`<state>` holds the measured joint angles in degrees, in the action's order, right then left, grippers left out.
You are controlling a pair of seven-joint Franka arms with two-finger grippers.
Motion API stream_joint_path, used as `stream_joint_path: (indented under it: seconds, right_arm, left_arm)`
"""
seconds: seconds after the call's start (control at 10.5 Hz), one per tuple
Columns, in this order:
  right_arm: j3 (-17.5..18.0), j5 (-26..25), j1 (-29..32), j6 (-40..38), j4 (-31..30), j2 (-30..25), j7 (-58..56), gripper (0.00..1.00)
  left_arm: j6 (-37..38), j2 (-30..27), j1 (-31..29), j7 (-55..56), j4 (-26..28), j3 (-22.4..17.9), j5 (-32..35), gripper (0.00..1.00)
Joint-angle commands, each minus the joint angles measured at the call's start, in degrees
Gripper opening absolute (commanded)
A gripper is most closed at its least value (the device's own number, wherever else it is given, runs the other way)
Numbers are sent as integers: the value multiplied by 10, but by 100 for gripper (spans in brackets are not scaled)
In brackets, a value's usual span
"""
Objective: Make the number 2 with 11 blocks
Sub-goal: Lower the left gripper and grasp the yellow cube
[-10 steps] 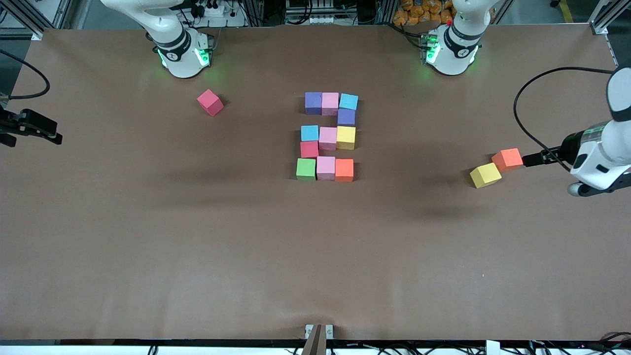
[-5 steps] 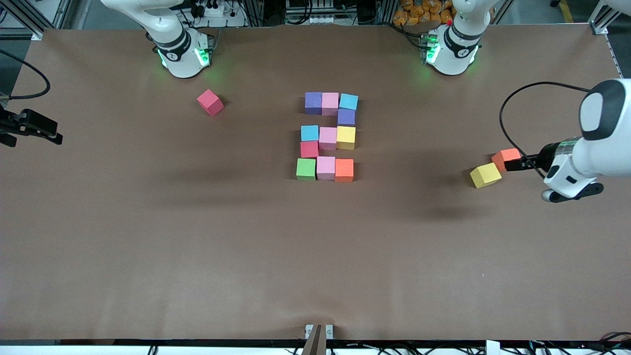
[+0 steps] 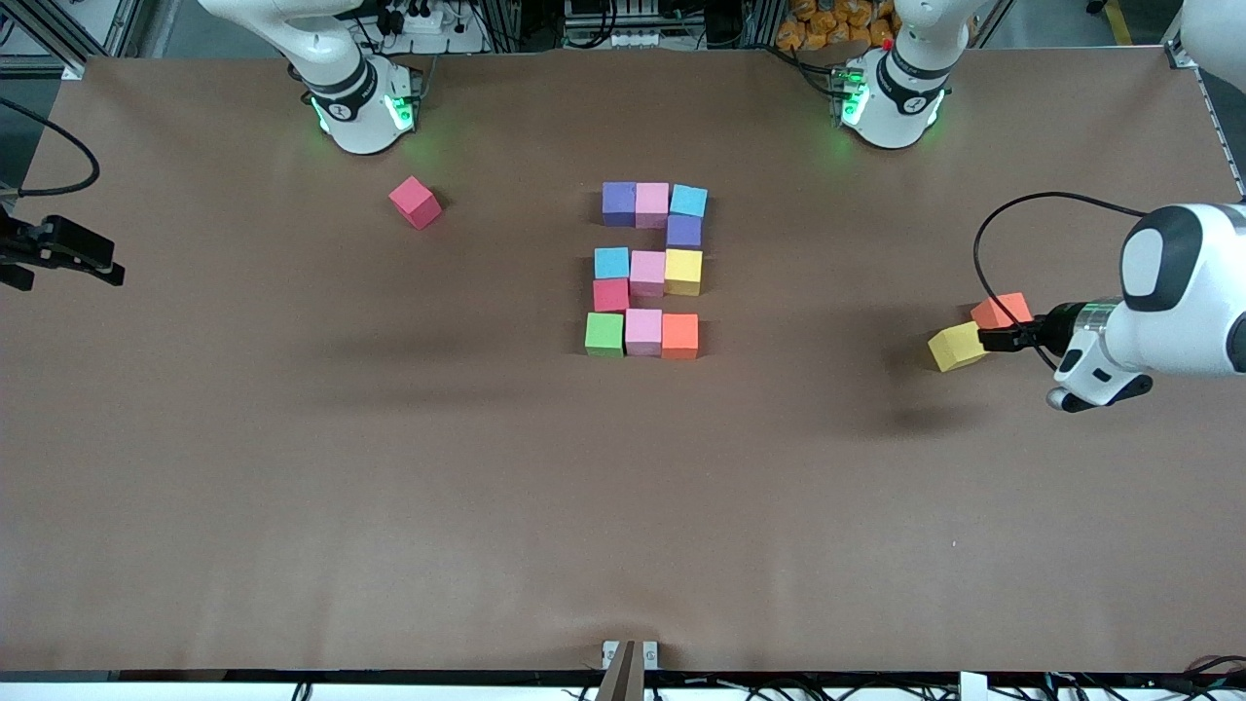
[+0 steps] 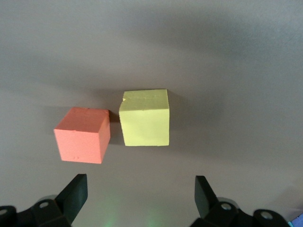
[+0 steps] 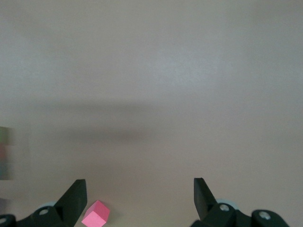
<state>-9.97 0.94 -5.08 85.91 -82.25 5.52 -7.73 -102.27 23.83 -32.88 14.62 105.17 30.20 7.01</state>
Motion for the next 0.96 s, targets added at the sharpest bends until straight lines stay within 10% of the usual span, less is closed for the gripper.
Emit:
stream_joint_path:
  seconds: [0.0, 0.86]
  right_arm:
    - [4, 12, 6, 4, -9, -8, -6, 100]
    - [4, 12, 4, 12, -9, -6, -5, 100]
  left_arm:
    - [-7, 21, 0, 3, -6, 3, -6, 100]
    - [-50, 83, 4, 40, -1, -1, 18, 100]
